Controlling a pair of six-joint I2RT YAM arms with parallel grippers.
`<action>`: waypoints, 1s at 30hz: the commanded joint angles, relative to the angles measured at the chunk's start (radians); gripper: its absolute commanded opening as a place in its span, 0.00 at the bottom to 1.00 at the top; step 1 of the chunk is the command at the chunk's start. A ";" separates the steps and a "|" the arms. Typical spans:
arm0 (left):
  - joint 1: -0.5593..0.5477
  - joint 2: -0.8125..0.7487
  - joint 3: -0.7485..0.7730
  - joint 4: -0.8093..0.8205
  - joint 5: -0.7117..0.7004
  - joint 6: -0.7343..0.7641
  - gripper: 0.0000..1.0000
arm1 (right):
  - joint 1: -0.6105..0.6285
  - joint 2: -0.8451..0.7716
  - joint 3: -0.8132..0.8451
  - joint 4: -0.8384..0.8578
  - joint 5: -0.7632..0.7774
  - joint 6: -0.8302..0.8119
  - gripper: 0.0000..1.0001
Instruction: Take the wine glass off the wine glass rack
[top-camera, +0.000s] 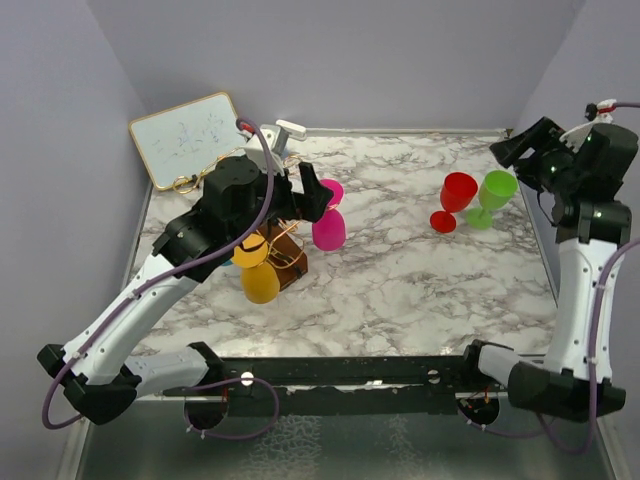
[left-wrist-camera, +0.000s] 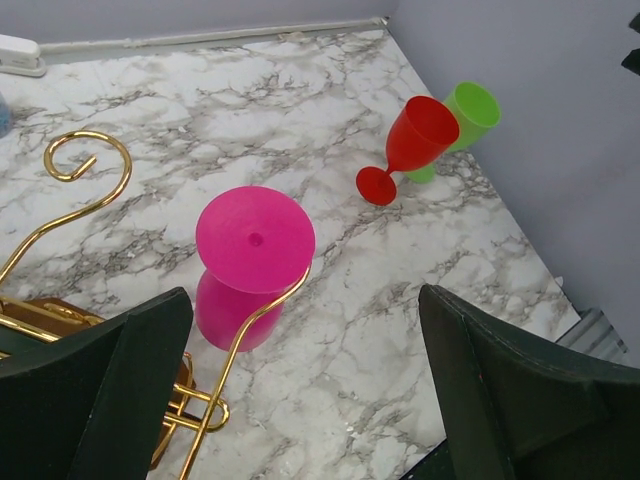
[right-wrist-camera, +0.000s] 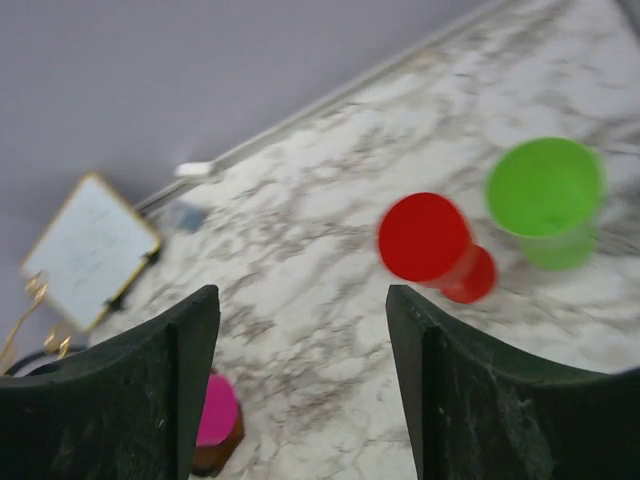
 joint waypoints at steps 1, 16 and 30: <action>0.036 0.049 0.016 0.009 -0.007 0.006 0.99 | 0.015 -0.150 -0.212 0.332 -0.589 0.040 0.66; 0.413 0.200 -0.004 0.213 0.690 -0.344 0.47 | 0.111 -0.347 -0.293 0.273 -0.660 0.017 0.65; 0.350 0.290 0.161 -0.153 0.544 -0.228 0.52 | 0.146 -0.348 -0.283 0.216 -0.566 -0.054 0.66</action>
